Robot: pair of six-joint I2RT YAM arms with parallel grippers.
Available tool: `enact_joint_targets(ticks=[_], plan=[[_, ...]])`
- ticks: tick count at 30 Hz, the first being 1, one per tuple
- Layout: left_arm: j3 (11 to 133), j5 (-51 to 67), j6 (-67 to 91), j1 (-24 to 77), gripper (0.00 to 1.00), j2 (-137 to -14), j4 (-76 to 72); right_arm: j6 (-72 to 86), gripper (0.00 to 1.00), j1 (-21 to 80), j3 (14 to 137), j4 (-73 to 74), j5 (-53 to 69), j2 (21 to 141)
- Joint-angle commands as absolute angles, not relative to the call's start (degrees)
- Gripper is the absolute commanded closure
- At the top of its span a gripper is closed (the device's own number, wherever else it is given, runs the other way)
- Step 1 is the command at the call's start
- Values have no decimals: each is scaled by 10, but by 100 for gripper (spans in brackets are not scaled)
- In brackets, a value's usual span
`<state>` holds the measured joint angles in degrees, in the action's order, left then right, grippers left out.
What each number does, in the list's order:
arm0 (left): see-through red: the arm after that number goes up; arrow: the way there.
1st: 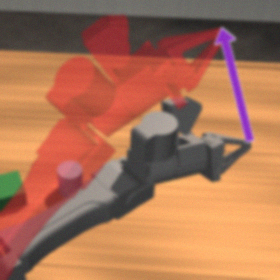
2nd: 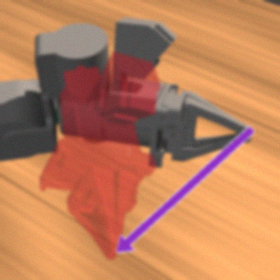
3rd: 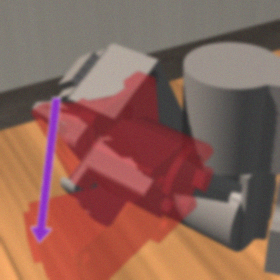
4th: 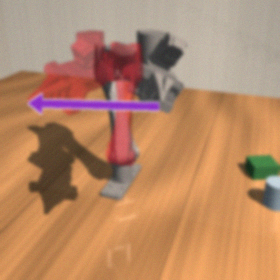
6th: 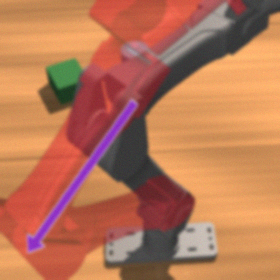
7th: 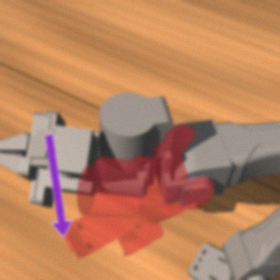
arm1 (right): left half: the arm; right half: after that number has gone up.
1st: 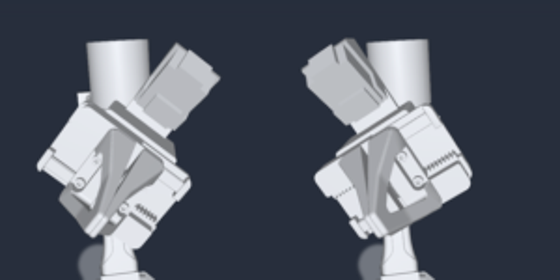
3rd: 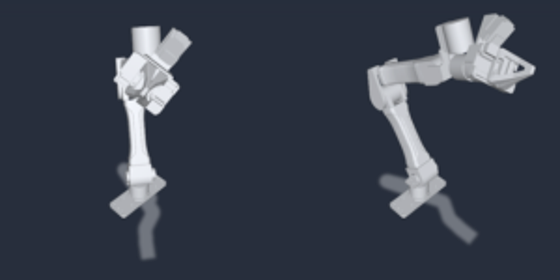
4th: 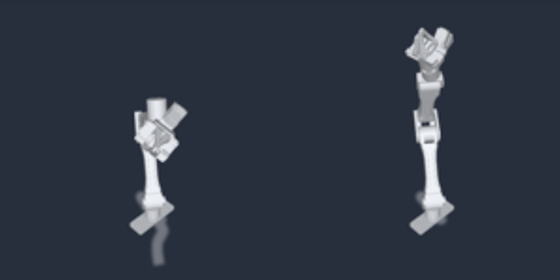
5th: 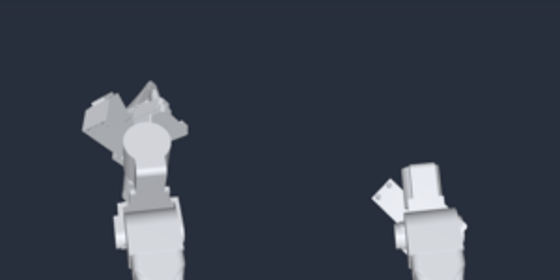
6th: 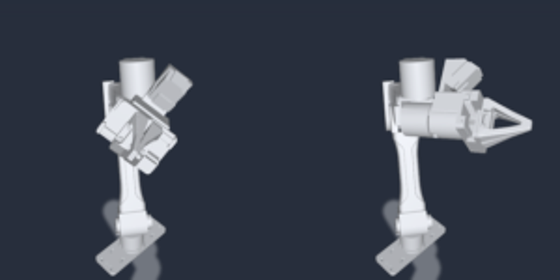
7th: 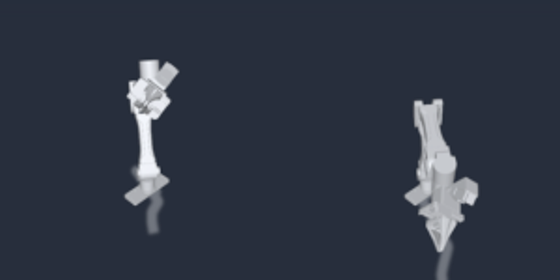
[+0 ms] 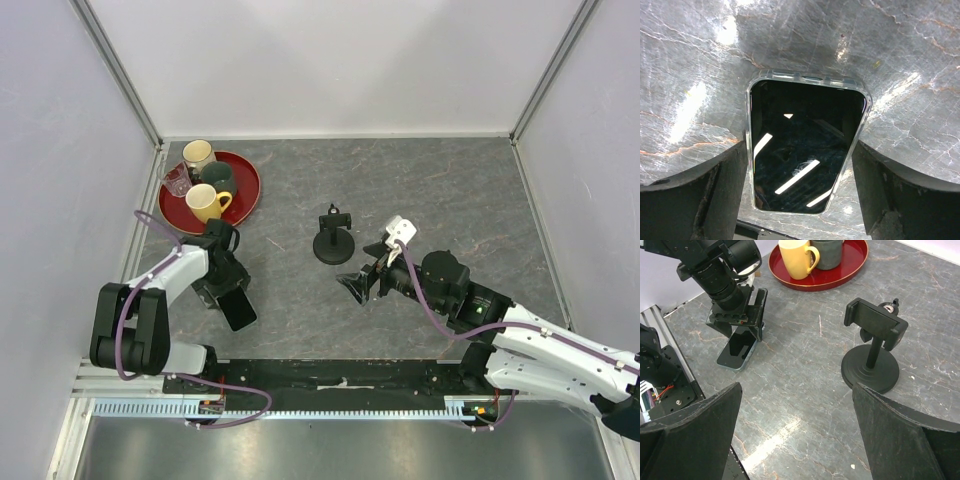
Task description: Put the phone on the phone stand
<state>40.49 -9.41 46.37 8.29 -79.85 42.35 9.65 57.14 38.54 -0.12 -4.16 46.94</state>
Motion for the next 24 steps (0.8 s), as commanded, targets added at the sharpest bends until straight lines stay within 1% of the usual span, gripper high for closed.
enact_joint_targets(ticks=[1, 4, 5, 6, 7, 9, 10, 12, 13, 18, 22, 24], plan=[[376, -141, 508, 92, 21, -815, 411, 104, 2, 570, 403, 12, -69, 461], [366, -144, 513, 93, 28, -804, 396, 109, 2, 570, 408, 23, -80, 471], [362, -142, 514, 93, 41, -795, 391, 116, 2, 571, 411, 33, -88, 476], [359, -142, 515, 93, 47, -788, 389, 119, 2, 571, 415, 39, -89, 487], [353, -135, 516, 92, 57, -783, 384, 122, 2, 570, 421, 44, -91, 492], [349, -129, 516, 93, 62, -763, 383, 128, 2, 570, 426, 54, -90, 511], [345, -124, 513, 93, 72, -756, 381, 133, 2, 570, 432, 59, -89, 518], [341, -121, 511, 93, 86, -735, 381, 142, 2, 570, 437, 66, -89, 540], [341, -120, 509, 93, 98, -727, 383, 147, 2, 570, 439, 65, -88, 547], [343, -91, 503, 93, 98, -661, 398, 188, 2, 570, 447, 58, -79, 607], [360, -33, 517, 93, 98, -562, 396, 213, 2, 571, 476, 61, -42, 665], [360, -3, 523, 92, 98, -528, 370, 218, 2, 572, 484, 55, -24, 697]])
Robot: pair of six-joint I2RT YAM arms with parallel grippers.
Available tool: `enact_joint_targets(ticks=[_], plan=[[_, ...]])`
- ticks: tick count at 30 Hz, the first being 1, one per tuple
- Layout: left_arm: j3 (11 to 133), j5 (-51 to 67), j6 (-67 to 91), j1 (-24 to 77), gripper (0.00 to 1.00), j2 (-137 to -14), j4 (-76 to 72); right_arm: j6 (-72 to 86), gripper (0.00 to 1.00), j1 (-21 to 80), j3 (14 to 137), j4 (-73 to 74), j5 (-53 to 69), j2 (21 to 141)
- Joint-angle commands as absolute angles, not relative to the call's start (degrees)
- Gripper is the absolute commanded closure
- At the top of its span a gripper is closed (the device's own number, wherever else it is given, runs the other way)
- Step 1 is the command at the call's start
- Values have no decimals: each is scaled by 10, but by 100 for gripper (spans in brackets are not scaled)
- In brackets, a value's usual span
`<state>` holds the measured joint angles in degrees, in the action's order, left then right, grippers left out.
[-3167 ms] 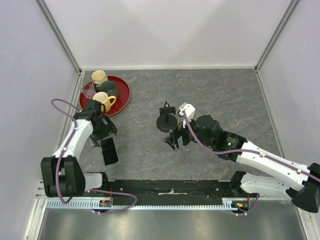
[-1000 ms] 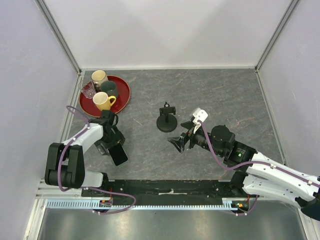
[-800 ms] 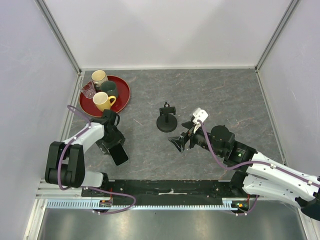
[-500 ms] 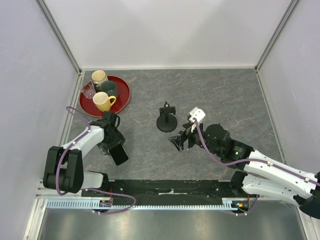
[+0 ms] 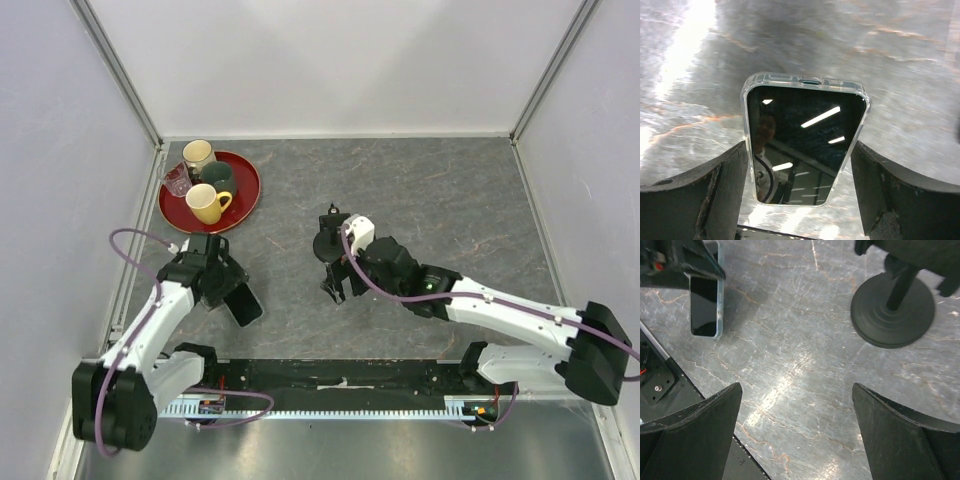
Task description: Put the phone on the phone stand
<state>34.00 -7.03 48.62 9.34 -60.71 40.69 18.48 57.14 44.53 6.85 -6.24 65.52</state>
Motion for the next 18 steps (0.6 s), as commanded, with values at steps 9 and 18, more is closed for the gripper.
enact_joint_targets(ticks=[9, 18], plan=[[344, 121, 582, 93, 98, -408, 326, 240, 2, 622, 490, -49, -1, 763], [316, 185, 647, 93, 98, -333, 311, 299, 2, 681, 454, -239, -25, 817]])
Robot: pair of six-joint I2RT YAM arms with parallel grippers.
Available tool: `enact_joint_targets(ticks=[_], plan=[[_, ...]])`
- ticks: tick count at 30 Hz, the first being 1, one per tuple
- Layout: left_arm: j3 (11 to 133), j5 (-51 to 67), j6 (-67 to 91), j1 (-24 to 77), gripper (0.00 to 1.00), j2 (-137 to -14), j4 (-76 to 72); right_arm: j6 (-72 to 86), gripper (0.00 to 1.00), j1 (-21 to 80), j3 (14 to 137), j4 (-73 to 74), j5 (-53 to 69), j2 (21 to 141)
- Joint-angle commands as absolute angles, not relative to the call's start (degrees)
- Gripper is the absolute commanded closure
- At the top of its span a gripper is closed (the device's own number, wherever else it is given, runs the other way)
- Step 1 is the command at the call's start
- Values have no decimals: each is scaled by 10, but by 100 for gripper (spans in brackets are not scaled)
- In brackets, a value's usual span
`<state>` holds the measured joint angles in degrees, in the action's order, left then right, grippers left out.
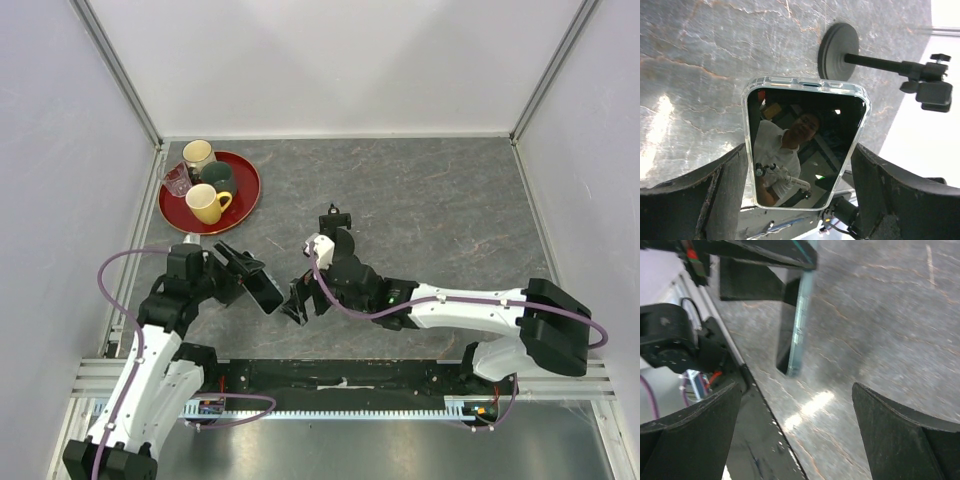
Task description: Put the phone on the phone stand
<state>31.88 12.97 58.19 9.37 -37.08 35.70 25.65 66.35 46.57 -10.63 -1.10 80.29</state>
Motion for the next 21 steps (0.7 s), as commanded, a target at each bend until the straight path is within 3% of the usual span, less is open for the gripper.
enact_joint_targets(ticks=[1, 6, 11, 20, 21], plan=[[315, 192, 654, 93, 98, -327, 310, 303, 2, 692, 454, -261, -46, 823], [307, 223, 695, 92, 98, -313, 309, 306, 8, 710, 467, -293, -115, 849], [295, 250, 726, 93, 98, -287, 303, 311, 40, 712, 485, -288, -162, 875], [258, 285, 779, 93, 98, -253, 276, 319, 64, 710, 499, -298, -138, 897], [253, 294, 780, 93, 98, -254, 270, 318, 71, 711, 499, -299, -129, 898]])
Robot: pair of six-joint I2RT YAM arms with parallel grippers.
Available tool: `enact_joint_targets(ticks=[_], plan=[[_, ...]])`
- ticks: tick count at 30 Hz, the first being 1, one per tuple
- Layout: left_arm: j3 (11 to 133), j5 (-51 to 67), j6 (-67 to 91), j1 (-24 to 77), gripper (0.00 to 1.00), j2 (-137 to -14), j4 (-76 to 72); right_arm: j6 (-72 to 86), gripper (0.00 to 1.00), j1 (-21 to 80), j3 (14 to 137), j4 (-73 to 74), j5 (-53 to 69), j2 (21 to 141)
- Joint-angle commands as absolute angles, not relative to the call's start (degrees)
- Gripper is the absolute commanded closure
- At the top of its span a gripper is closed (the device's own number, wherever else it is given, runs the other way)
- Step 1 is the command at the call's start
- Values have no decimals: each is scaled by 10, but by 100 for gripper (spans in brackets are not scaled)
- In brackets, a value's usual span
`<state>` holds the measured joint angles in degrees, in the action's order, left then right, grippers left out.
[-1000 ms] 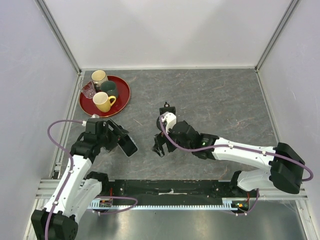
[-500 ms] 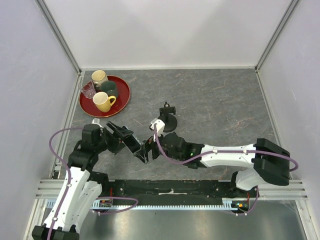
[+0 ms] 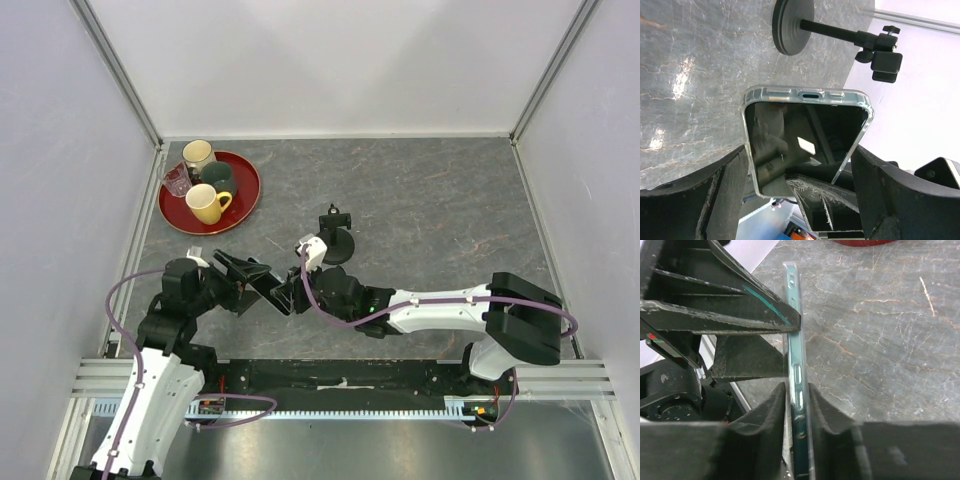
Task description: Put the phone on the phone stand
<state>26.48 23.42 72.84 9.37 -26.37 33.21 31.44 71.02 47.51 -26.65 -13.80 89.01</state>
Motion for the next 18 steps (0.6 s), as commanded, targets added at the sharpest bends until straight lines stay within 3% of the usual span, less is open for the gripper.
enact_joint_targets(ticks=[1, 3, 5, 6, 9, 13, 15, 18], plan=[[249, 298, 781, 93, 98, -255, 265, 318, 78, 712, 499, -301, -124, 898], [239, 303, 783, 93, 98, -253, 256, 312, 99, 712, 500, -302, -107, 898], [232, 309, 779, 93, 95, -252, 241, 309, 100, 712, 497, -299, -98, 891], [230, 320, 773, 93, 77, -251, 234, 301, 100, 711, 495, -294, -91, 888], [238, 346, 726, 92, 36, -251, 218, 275, 100, 710, 469, -275, -102, 857], [279, 359, 634, 93, 28, -248, 239, 250, 100, 688, 431, -214, -134, 778], [292, 364, 576, 93, 9, -243, 244, 243, 100, 661, 412, -170, -129, 732], [329, 361, 494, 93, 8, -250, 271, 223, 100, 618, 404, -99, -118, 680]])
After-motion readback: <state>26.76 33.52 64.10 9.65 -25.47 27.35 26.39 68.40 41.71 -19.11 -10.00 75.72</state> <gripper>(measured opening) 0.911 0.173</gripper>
